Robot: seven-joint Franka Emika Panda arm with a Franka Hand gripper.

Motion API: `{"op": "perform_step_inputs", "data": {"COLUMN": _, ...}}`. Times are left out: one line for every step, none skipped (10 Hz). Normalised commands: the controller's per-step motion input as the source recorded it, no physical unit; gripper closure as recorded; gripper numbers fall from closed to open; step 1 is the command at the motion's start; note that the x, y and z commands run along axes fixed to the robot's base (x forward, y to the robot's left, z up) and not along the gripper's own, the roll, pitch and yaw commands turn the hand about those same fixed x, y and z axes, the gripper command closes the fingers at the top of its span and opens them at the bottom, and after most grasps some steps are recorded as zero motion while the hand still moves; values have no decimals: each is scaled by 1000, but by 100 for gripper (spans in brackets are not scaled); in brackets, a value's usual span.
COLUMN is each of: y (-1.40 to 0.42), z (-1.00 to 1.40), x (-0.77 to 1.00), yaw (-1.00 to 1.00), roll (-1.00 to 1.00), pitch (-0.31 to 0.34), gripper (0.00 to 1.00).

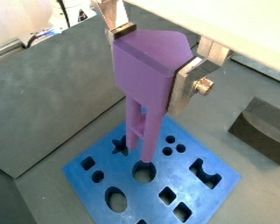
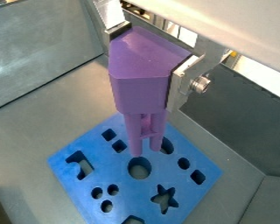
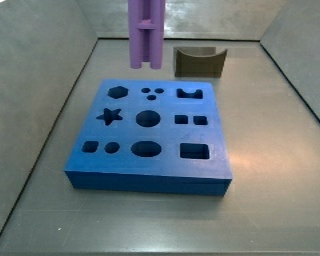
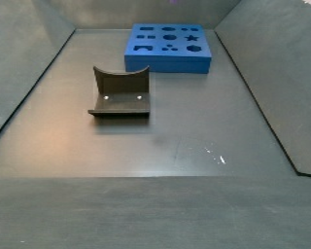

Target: Insert the 3 prong object.

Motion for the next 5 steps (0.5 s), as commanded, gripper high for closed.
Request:
{"op": "perform_step_inputs", "data": {"y": 140, "z": 0, "x": -266, "yaw": -446, "roll": 0, "pitch": -6, "gripper": 100}}
{"op": "perform_step_inputs", "data": {"y": 131, "z": -83, "x": -391, "yaw": -743, "roll": 0, "pitch": -81, "gripper": 100}}
{"op": "perform_step_inputs", "data": {"y": 137, "z": -106, "x": -491, "yaw": -751, "roll": 0, "pitch": -79, "gripper": 100}}
{"op": "perform_step_inputs", "data": {"y": 154, "z": -117, "x": -526, "yaw": -729, "roll": 0, "pitch": -87, "gripper": 100}}
{"op": "perform_step_inputs", "data": {"y": 117, "z": -157, "x": -486, "yaw": -783, "roll": 0, "pitch": -69, "gripper": 100}}
